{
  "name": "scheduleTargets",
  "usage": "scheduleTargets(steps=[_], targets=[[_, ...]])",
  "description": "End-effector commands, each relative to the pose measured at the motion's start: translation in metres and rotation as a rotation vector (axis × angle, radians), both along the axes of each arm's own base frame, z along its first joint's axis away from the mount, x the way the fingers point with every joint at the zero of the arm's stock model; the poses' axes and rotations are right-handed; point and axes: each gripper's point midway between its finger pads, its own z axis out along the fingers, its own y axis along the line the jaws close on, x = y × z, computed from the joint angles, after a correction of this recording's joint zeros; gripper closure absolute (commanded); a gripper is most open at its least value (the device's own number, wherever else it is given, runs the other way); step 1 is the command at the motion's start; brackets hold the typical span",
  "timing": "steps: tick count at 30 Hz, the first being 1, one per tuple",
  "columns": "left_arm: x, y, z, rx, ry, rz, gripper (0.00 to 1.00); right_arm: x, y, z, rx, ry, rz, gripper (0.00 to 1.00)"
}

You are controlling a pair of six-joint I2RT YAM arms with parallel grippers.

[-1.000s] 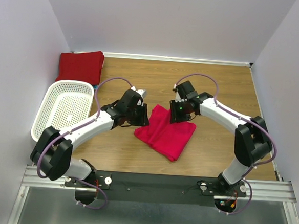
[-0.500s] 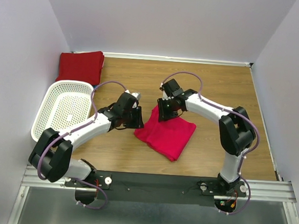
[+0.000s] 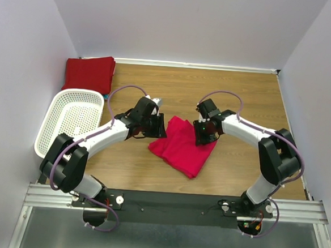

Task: Fold and stack the t-shirts
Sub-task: Fold the tshirt

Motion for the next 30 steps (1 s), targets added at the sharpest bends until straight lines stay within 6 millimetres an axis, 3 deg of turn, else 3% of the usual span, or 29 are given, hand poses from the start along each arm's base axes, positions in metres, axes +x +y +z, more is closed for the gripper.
scheduleTargets(steps=[1, 3, 6, 7, 11, 14, 17, 21, 30], targets=[[-0.001, -0.008, 0.002, -0.026, -0.001, -0.030, 0.50, 0.027, -0.060, -0.017, -0.157, -0.021, -0.057, 0.54], [-0.003, -0.010, 0.003, -0.042, -0.004, -0.036, 0.51, 0.045, -0.086, -0.015, -0.189, -0.038, -0.103, 0.54], [-0.007, -0.014, 0.002, -0.065, 0.007, -0.054, 0.51, 0.071, -0.101, -0.007, -0.215, -0.081, -0.154, 0.54], [-0.009, -0.016, 0.001, -0.069, 0.012, -0.059, 0.51, 0.084, -0.098, 0.004, -0.208, -0.117, -0.163, 0.54], [-0.009, -0.025, 0.004, -0.114, 0.021, -0.067, 0.51, 0.096, -0.066, 0.032, -0.055, -0.138, -0.133, 0.51], [0.001, -0.036, 0.014, -0.174, 0.001, -0.054, 0.51, 0.088, -0.034, 0.061, 0.103, -0.137, -0.227, 0.42], [0.009, -0.045, 0.015, -0.202, -0.001, -0.044, 0.51, 0.077, -0.018, 0.067, 0.126, -0.134, -0.283, 0.38], [0.021, -0.058, 0.014, -0.235, -0.001, -0.060, 0.51, 0.061, 0.008, 0.060, 0.116, -0.120, -0.323, 0.37], [0.035, -0.071, 0.009, -0.242, 0.002, -0.074, 0.51, 0.064, 0.018, 0.035, 0.057, -0.086, -0.362, 0.38]])
